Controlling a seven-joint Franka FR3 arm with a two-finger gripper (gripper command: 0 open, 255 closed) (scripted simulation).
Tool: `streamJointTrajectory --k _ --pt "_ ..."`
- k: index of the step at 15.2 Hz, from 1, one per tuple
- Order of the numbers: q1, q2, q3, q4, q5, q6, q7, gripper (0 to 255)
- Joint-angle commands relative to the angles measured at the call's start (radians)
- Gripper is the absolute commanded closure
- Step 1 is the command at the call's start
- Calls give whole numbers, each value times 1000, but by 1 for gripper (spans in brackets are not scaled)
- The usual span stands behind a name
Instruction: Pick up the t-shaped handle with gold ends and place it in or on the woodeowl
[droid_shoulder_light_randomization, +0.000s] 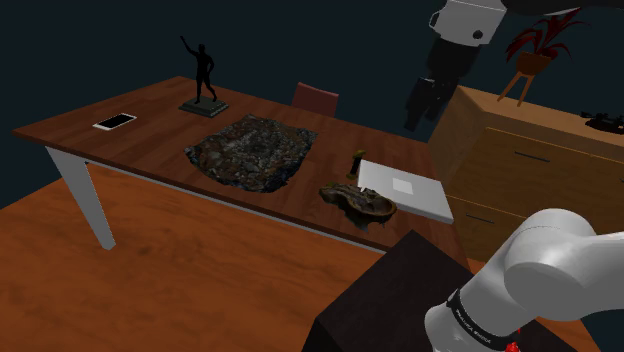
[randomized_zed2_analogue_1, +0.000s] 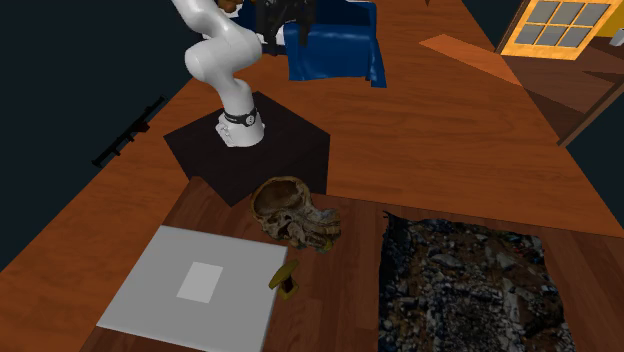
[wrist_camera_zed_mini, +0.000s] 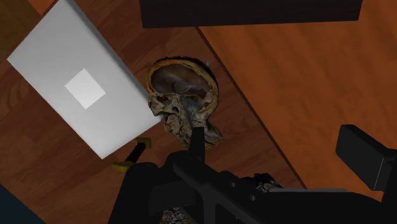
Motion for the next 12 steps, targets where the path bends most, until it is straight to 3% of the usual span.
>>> streamJointTrajectory --k 1,12 --pt "0 0 0 0 0 0 0 0" --pt "-56 382 -155 103 -2 188 -112 0"
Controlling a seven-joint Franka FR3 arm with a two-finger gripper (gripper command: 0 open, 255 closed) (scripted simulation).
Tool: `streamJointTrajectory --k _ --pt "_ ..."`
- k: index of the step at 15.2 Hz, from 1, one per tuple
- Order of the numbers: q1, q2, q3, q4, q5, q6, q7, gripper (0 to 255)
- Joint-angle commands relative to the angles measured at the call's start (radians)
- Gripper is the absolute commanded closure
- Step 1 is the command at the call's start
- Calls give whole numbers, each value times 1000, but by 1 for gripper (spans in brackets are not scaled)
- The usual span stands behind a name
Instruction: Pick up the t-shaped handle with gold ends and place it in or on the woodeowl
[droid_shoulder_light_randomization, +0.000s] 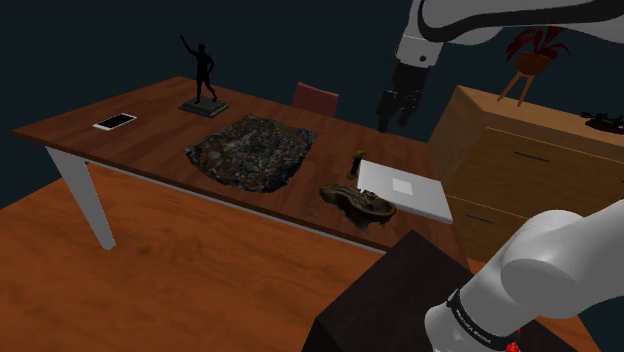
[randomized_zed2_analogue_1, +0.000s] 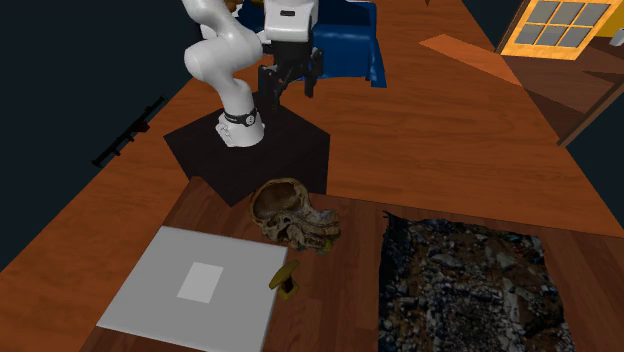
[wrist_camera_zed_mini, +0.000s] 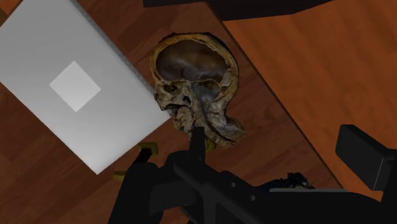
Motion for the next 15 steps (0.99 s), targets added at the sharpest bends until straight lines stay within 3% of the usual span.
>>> streamJointTrajectory --k 1,8,15 --pt "-8 73 -25 28 7 27 -22 0" --pt "-38 350 -101 173 64 88 -110 0" --pt "-88 642 -143 374 153 95 -198 0"
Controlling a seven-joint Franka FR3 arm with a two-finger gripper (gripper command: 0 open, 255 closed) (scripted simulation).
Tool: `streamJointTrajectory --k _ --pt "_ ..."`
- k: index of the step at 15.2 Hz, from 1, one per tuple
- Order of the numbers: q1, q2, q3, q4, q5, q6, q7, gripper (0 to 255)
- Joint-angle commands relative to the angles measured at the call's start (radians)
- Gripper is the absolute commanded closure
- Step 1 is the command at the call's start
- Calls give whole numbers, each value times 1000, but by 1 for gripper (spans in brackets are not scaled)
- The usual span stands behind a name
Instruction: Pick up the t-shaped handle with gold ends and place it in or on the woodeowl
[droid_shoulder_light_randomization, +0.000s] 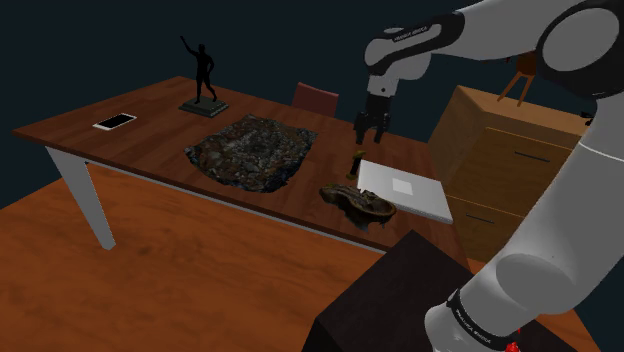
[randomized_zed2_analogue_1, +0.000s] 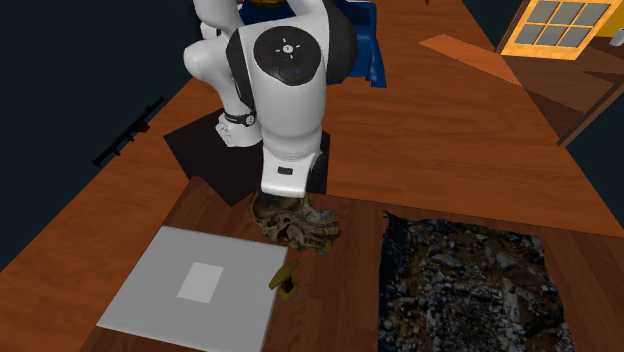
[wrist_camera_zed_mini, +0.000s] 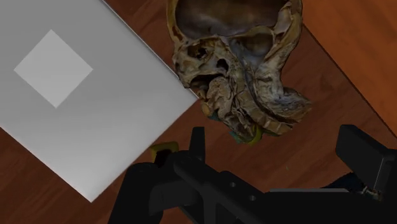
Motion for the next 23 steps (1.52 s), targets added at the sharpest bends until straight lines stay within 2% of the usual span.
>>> streamJointTrajectory --k 1,7,12,16,19,23 --pt "-20 92 -8 76 28 -10 -26 0" --pt "-90 354 -9 311 101 -59 -76 0" --pt "-160 590 4 564 148 -136 -92 0" --pt "-225 811 21 842 174 -236 -82 0" --pt "-283 1021 39 1150 186 -357 -55 0" --pt "-265 982 37 1027 188 -276 -69 0"
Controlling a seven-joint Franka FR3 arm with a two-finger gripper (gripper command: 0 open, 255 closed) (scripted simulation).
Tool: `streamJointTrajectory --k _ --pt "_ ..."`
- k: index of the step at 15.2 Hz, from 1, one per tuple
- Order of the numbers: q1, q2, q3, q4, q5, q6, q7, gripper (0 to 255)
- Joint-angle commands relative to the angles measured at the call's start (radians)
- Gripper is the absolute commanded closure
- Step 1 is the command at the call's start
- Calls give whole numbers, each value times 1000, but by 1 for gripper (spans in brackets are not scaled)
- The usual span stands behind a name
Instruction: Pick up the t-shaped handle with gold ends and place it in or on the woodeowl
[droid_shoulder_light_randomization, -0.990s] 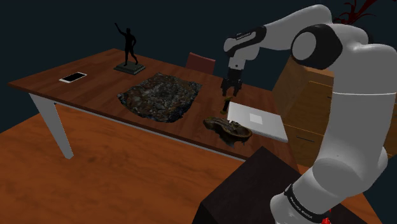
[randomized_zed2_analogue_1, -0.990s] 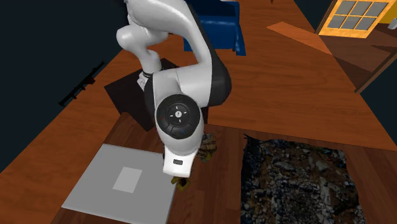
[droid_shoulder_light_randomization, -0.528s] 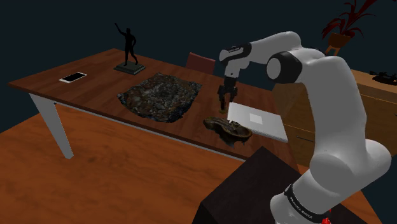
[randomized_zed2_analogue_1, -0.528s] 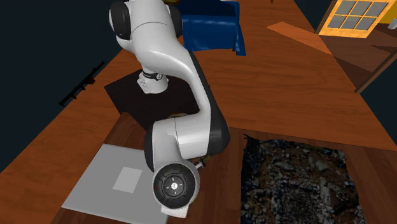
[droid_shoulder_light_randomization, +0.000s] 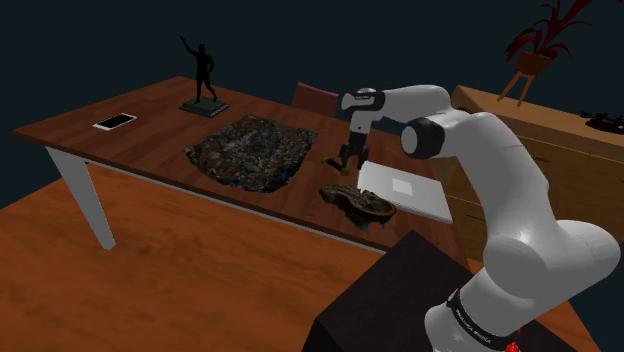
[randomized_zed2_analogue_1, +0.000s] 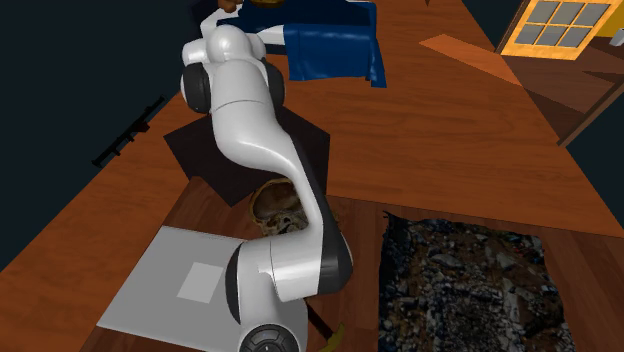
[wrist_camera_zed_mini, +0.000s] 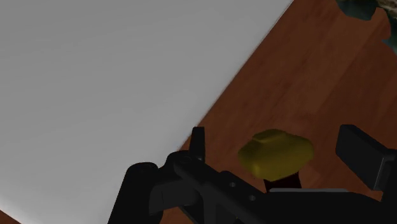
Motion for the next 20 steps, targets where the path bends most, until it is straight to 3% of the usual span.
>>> streamJointTrajectory --k 1,4,11,12,20 --pt "7 -18 -1 -56 2 37 -7 0" --pt "16 -30 -1 -112 4 80 -13 0" --pt "16 -30 -2 -113 4 80 -13 0" --pt "20 -43 -3 -139 4 93 -16 255" --pt "28 -61 -3 -179 6 114 -17 255"
